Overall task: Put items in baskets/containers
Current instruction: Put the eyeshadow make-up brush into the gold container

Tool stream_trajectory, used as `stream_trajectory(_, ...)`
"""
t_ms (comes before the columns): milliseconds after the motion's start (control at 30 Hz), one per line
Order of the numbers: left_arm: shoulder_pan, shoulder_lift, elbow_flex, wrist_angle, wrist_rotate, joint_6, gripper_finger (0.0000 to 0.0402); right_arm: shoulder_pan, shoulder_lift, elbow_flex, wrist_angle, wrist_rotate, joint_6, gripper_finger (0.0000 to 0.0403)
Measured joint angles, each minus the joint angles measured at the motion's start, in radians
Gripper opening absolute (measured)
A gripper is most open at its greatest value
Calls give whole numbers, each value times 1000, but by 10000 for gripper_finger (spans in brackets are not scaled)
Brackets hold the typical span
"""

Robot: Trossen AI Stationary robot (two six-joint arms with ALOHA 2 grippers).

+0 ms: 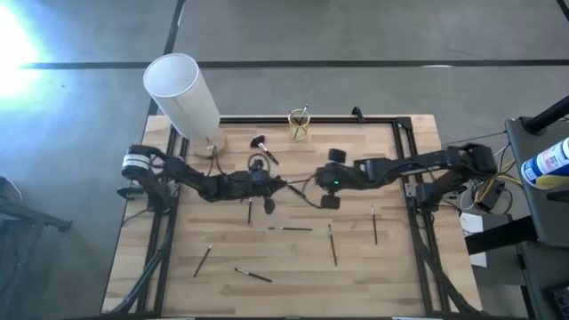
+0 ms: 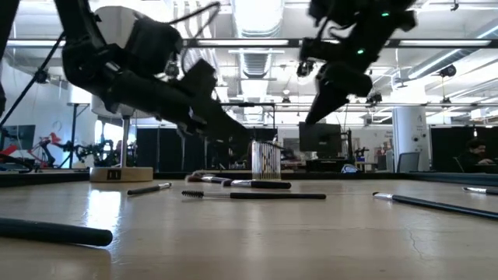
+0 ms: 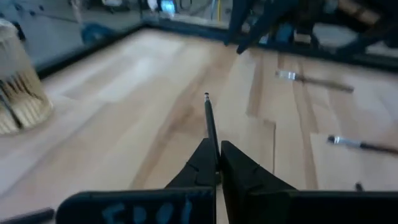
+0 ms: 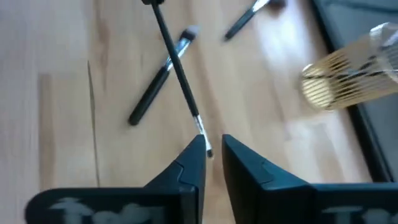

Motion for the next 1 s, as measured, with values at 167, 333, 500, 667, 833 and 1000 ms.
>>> stream_trajectory(167, 3, -100, -100, 115, -31, -3, 3, 2, -178, -213, 275, 12, -5, 21)
stream_trajectory(333, 13, -200, -181, 232, -31, -3, 3, 1, -330, -420, 603, 11, -41, 10)
stream_trajectory(500, 18, -252, -217, 337, -32, -4, 3, 0, -419, -569, 883, 9, -30, 9)
stream_trajectory(667, 26, -257, -218, 434, -40, 3, 3, -17, -441, -660, 1084, 8, -8, 8)
stream_trajectory(833, 41, -212, -197, 527, -41, 7, 3, -54, -425, -698, 1165, 8, 41, 8)
stream_trajectory(1000, 55, -112, -154, 595, -40, 26, 3, -92, -368, -688, 1175, 1, 60, 8)
